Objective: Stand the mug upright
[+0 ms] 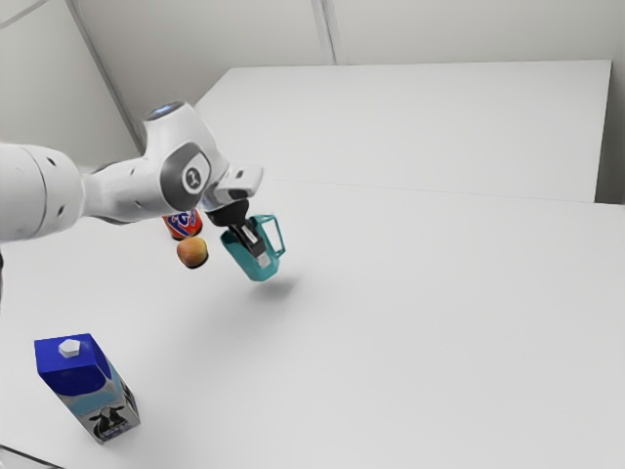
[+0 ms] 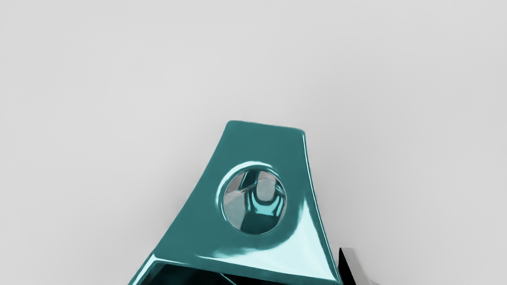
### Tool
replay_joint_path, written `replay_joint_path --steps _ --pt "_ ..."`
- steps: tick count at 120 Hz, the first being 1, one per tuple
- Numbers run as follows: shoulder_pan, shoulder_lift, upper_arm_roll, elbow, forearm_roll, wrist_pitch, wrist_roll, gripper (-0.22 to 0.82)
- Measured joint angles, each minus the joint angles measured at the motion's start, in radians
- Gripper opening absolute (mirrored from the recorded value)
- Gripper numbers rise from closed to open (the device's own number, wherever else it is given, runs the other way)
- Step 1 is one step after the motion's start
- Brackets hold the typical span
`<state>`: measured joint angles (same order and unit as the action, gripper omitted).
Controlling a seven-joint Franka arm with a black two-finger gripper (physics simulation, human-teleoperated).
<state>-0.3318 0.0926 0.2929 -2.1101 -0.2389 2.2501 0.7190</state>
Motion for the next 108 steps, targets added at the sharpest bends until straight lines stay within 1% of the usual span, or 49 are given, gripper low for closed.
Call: replay_joint_path --steps 26,41,73,79,108 --pt "-0.013 -0.016 0.001 -0.097 0.106 0.123 -0.059 -0.17" --pt "-0.019 -0.011 0.001 -0.127 0.128 0.185 -0.085 -0.17" --pt "-0.018 0.004 0.001 -0.154 0.139 0.254 -0.127 -0.17" --pt "-0.018 0.004 0.001 -0.155 0.137 0.259 -0.131 -0.13" --pt "-0.017 0.003 -0.001 -0.158 0.128 0.269 -0.139 0.09"
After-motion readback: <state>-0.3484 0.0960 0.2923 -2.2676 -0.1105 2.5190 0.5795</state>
